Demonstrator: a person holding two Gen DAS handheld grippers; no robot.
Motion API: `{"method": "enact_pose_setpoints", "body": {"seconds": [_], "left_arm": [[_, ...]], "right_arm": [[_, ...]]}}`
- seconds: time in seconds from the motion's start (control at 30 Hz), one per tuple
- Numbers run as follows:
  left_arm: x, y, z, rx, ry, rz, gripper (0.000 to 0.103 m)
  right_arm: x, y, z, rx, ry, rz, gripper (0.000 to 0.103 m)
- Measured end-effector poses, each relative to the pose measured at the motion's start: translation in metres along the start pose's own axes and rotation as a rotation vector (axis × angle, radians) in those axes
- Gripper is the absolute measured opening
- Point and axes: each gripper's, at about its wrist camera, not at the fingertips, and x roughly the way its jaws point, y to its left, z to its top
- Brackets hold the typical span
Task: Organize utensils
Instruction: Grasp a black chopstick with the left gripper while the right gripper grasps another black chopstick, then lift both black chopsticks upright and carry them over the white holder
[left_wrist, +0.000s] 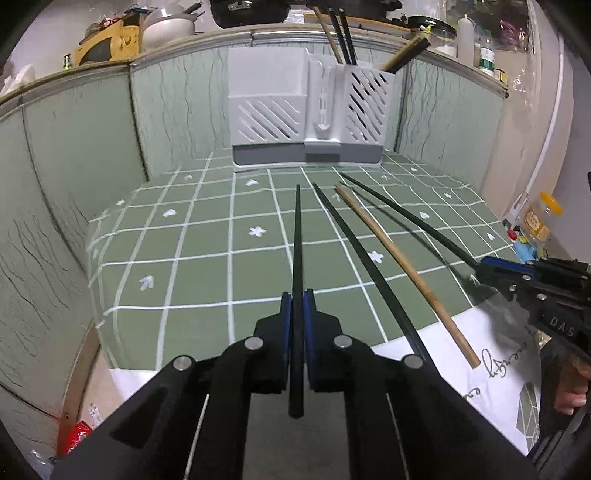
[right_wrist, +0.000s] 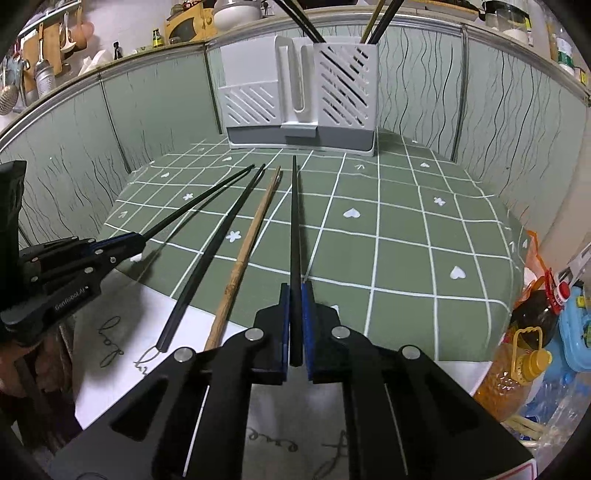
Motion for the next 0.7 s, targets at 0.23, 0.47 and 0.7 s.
{"method": "enact_pose_setpoints", "body": {"seconds": [0.23, 0.47, 0.7], "left_arm": [[-0.024, 0.014, 0.010, -0.023, -0.028, -0.024, 0.006], [-0.050, 0.019, 0.025, -0.014, -0.075, -0.038, 0.006], [-0.074, 0.021, 0.042, -0.003, -0.122, -0.049, 0.006]], "right_arm": [[-0.023, -0.003, 0.010, -0.003, -0.031, 0.000, 0.006], [-0.052, -0.008, 0.025, -0.002, -0.079, -0.007, 0.006], [-0.076, -0.016, 0.042, 0.011, -0.132, -0.009, 0.006]]}}
